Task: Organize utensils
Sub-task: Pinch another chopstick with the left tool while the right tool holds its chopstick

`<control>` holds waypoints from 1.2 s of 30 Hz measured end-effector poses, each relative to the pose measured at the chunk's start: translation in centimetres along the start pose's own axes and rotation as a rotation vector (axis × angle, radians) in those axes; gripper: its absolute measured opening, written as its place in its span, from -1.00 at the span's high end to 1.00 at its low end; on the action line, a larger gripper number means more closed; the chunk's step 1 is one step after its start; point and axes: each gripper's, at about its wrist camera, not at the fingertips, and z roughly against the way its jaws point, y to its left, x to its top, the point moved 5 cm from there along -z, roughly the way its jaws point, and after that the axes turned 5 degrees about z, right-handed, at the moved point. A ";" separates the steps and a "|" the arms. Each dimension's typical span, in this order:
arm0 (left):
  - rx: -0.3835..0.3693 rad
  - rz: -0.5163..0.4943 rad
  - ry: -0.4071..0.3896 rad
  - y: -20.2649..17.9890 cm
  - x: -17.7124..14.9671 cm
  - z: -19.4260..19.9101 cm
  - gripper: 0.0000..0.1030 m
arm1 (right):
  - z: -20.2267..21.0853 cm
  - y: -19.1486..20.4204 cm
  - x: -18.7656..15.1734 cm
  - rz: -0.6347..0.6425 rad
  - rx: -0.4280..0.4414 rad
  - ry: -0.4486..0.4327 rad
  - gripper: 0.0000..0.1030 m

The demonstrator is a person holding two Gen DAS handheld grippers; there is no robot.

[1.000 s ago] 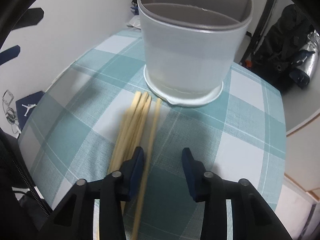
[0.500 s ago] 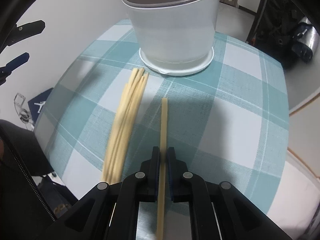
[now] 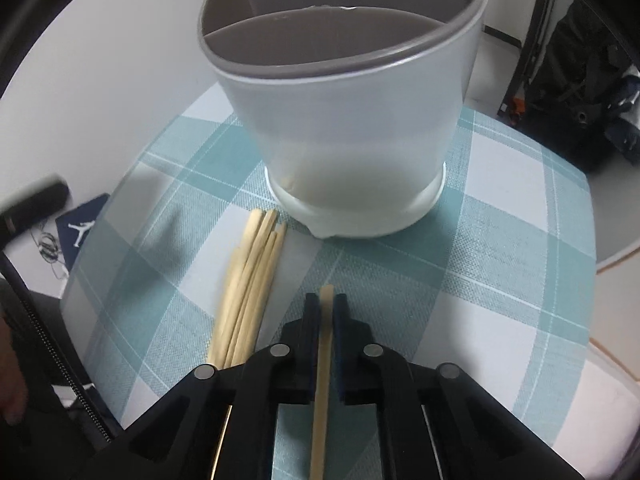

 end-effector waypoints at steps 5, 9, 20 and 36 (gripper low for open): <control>-0.027 -0.077 0.119 -2.2 -1.8 -2.0 -0.79 | 1.4 -2.0 0.6 -0.147 0.091 -0.072 0.89; 0.003 -0.117 0.147 -3.0 -2.5 -2.7 -0.79 | 3.4 -4.4 0.9 -0.290 0.187 -0.153 0.89; 0.070 -0.150 0.212 -3.8 -3.6 -4.1 -0.79 | 5.6 -9.5 0.4 -0.503 0.341 -0.248 0.89; 0.091 -0.125 0.221 -4.1 -3.1 -4.4 -0.68 | 7.4 -8.0 0.8 -0.400 0.289 -0.296 0.90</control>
